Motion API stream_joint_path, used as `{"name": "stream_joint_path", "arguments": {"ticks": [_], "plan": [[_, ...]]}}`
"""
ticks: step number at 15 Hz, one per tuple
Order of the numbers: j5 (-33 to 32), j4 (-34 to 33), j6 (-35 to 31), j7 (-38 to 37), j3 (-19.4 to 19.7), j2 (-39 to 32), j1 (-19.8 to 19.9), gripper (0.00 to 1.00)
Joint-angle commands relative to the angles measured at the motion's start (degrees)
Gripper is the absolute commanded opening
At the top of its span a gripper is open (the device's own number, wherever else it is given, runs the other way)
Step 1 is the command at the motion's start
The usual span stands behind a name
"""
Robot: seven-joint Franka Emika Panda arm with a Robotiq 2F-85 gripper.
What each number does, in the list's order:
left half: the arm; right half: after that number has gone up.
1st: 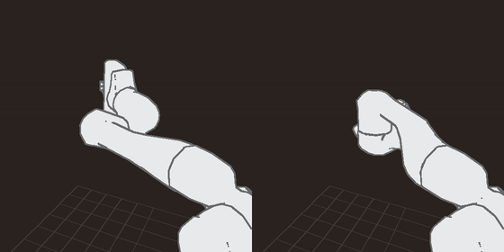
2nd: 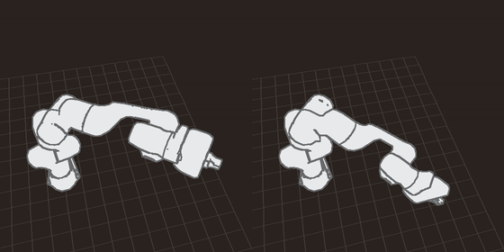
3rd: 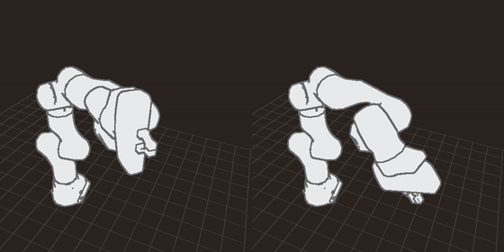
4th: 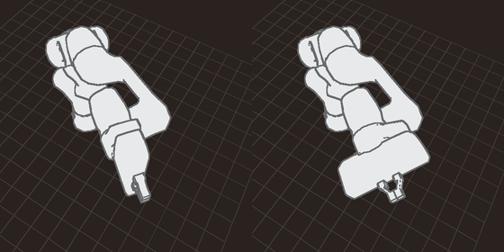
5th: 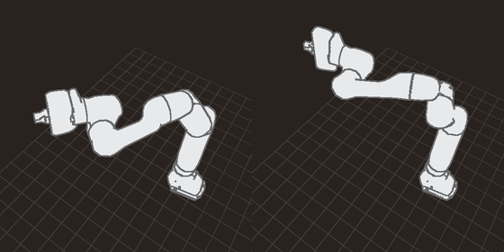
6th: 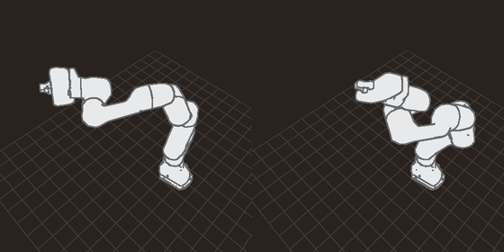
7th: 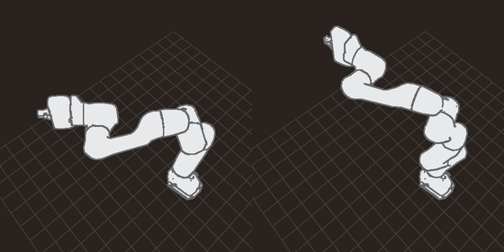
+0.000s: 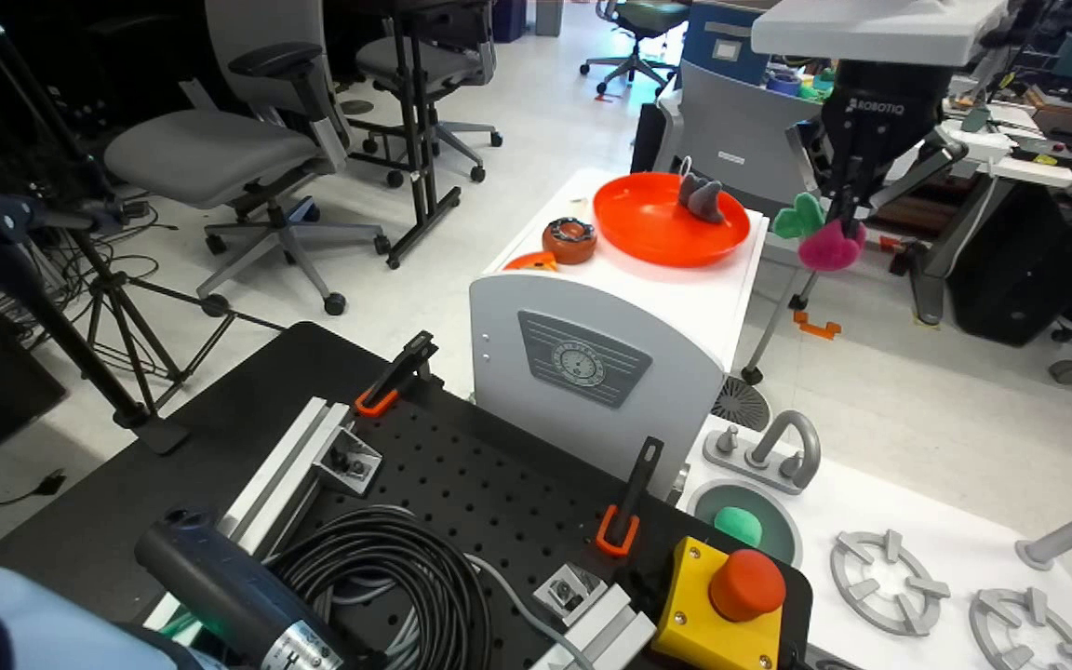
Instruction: Put the purple plush toy in the sink
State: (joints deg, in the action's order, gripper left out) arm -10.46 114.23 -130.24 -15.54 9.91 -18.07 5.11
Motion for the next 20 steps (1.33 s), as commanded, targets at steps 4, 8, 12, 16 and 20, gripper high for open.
{"name": "stream_joint_path", "arguments": {"ticks": [4, 8, 12, 16, 20], "plan": [[17.75, -0.2, 0.53, 4.19, -2.04, 1.74, 3.57, 0.02], [22.08, 0.69, -0.28, 4.42, -1.63, 2.52, 4.53, 0.02], [25.52, 1.37, -0.47, 4.8, -1.19, 3.17, 6.07, 0.02], [29.13, 2.94, -0.92, 5.74, -0.56, 4.14, 8.15, 0.02], [33.21, 4.36, -0.96, 6.95, 0.34, 4.8, 10.35, 0.02]]}}
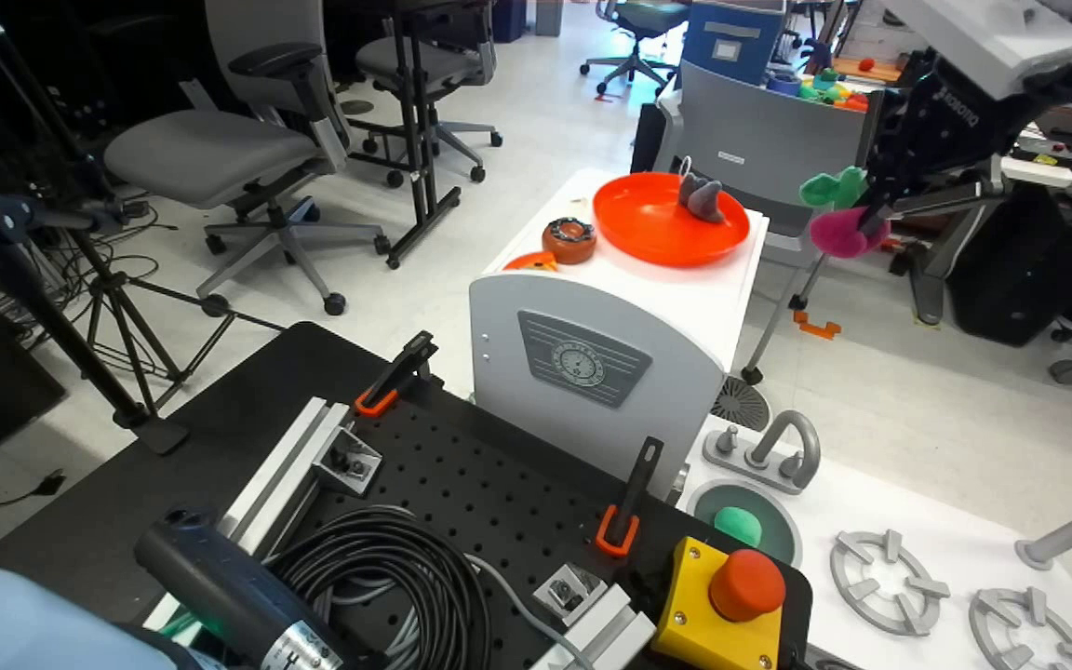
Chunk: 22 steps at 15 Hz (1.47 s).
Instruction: Put the purple plush toy in the sink
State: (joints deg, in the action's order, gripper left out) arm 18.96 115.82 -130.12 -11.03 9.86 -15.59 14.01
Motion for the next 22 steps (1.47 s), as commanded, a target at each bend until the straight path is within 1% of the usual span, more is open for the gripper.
{"name": "stream_joint_path", "arguments": {"ticks": [1, 3, 5, 10, 15, 19, 20, 22], "plan": [[4.65, 3.28, -1.17, 2.71, 0.66, 2.62, 1.91, 0.02], [6.06, 4.47, -1.77, 2.68, 1.25, 3.2, 2.59, 0.02], [6.16, 5.51, -2.21, 1.63, 1.95, 3.6, 2.84, 0.02], [1.25, 6.13, -2.08, -5.18, 3.83, 3.15, 1.26, 0.02], [-4.72, 5.79, -1.16, -12.74, 4.56, 2.77, -0.17, 0.02], [-7.98, 5.9, -0.87, -17.22, 5.0, 2.83, -1.02, 0.02], [-9.05, 5.84, -0.64, -18.22, 5.19, 2.77, -1.22, 0.31], [-9.84, 5.8, -0.19, -19.35, 5.29, 2.76, -1.33, 0.4]]}}
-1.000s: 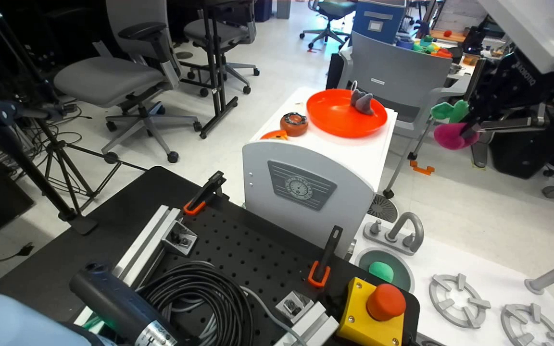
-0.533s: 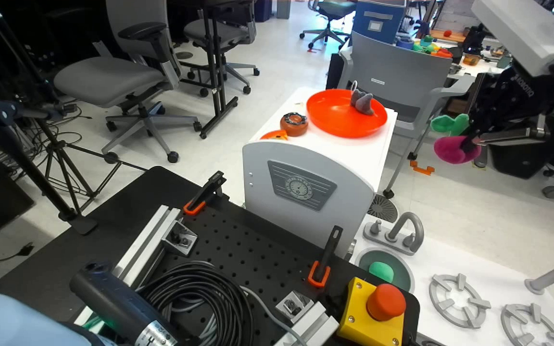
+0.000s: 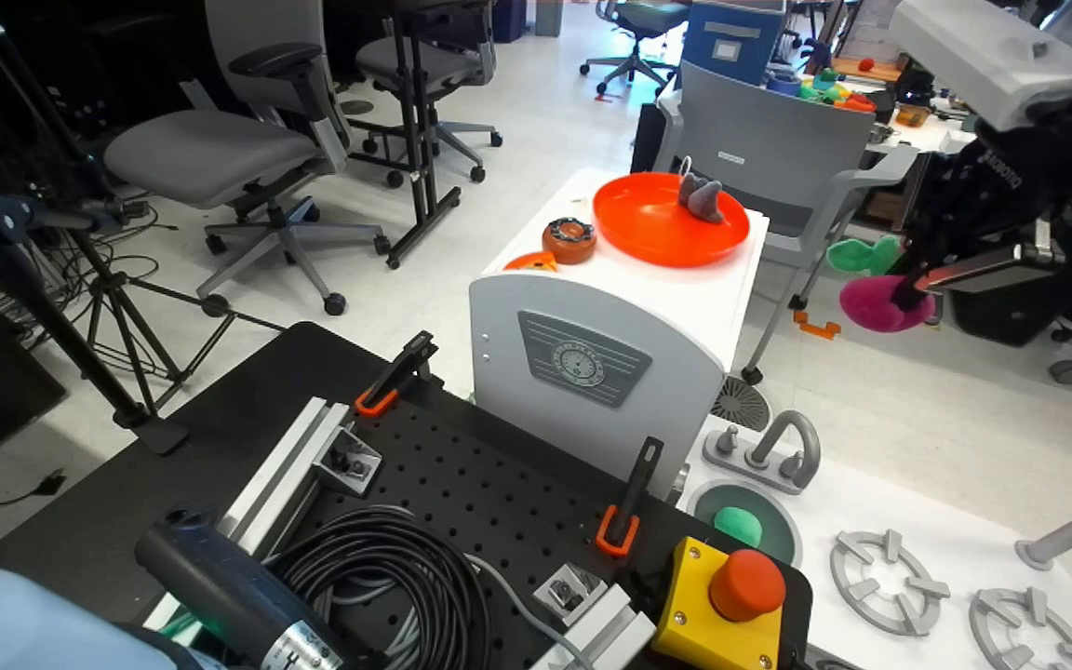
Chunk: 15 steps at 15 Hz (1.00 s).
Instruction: Put the purple plush toy in the sink
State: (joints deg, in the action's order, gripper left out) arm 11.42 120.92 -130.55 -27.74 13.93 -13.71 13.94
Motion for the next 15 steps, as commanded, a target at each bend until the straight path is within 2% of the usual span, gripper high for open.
{"name": "stream_joint_path", "arguments": {"ticks": [1, 8, 15], "plan": [[-2.54, 0.68, 0.41, -2.98, 1.25, 0.88, -1.3, 0.47], [-2.33, 0.83, 0.6, -3.54, 1.24, 0.96, -1.32, 0.98], [-2.59, 0.87, 0.5, -3.57, 1.15, 1.0, -1.63, 1.0]]}}
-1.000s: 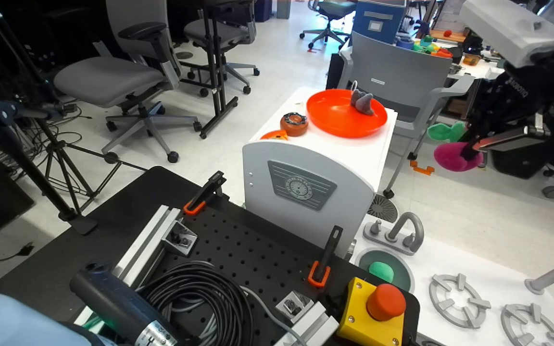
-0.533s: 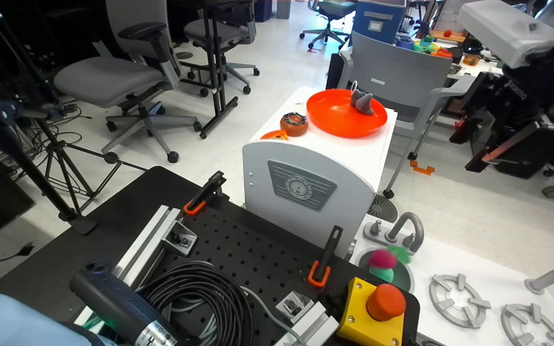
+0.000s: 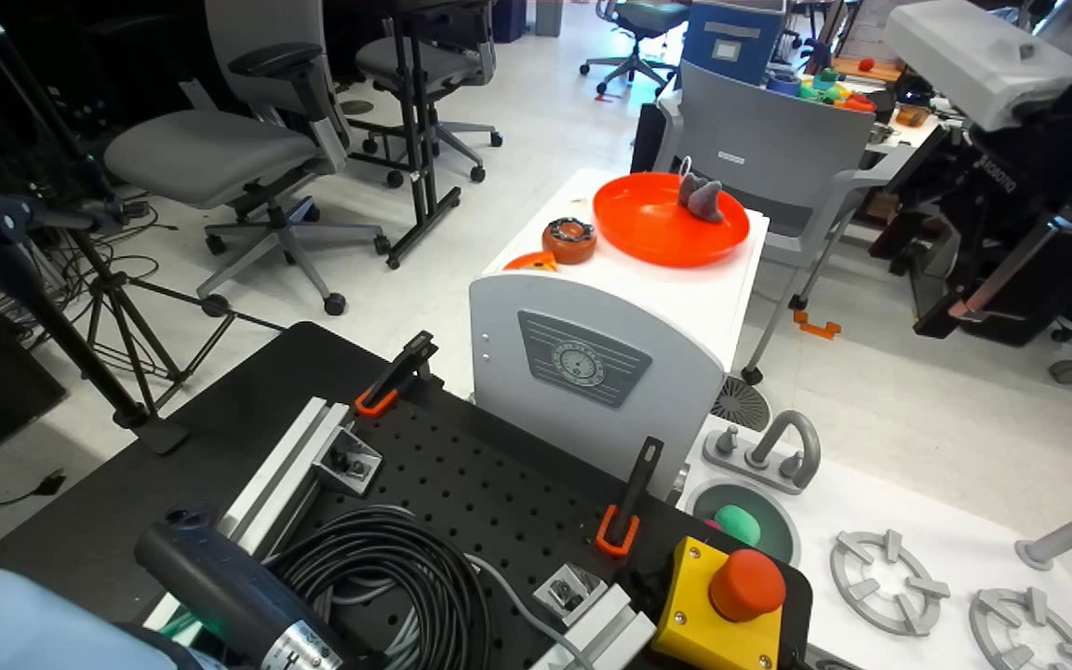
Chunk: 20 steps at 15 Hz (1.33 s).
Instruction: Put the purple plush toy in the sink
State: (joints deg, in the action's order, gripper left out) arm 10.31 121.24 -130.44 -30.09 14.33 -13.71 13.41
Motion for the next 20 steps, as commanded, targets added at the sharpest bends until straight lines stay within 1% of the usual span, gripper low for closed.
{"name": "stream_joint_path", "arguments": {"ticks": [1, 3, 5, 8, 14, 18, 20], "plan": [[-1.29, 0.57, 0.41, -0.62, 0.56, 1.08, -1.15, 1.0], [0.37, 0.49, 1.54, 3.3, -0.54, 1.5, -1.06, 1.0], [0.45, 0.6, 2.98, 7.32, -1.46, 1.93, -1.38, 1.0], [-3.56, 1.29, 2.56, 11.5, -1.87, 2.48, -2.86, 1.0], [-16.47, 1.86, 0.78, 17.12, -1.95, 2.33, -5.36, 1.0], [-19.52, 1.64, -0.17, 23.45, -4.1, 2.38, -6.47, 1.0], [-18.41, 1.7, -0.68, 27.69, -5.71, 2.72, -6.72, 1.0]]}}
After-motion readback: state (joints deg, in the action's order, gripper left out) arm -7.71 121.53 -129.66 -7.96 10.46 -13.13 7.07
